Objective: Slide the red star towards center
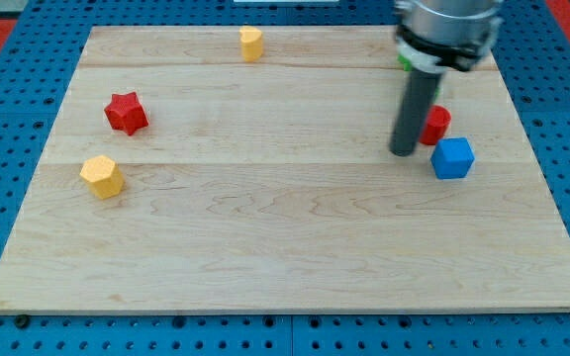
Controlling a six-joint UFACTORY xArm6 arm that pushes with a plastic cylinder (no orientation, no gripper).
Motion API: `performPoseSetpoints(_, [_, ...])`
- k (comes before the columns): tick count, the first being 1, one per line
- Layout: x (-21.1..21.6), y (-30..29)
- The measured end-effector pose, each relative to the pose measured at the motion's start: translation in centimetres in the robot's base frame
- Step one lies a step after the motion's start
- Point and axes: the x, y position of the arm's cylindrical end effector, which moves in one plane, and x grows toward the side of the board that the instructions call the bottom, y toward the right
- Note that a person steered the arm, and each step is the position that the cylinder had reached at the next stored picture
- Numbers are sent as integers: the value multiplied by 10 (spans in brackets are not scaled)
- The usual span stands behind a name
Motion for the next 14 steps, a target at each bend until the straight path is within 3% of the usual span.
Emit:
performPoseSetpoints(2, [-38,-126])
performPoseSetpoints(4, [-135,-213])
performPoseSetpoints(5, [-171,-287])
performPoseSetpoints(6, [-148,-344])
performPoseSetpoints(7, [-83,-368])
performPoseSetpoints(9, [-9,-325])
performPoseSetpoints(10, [-8,-276])
performPoseSetpoints(12, [-34,-359])
performPoseSetpoints(14, [-69,-376])
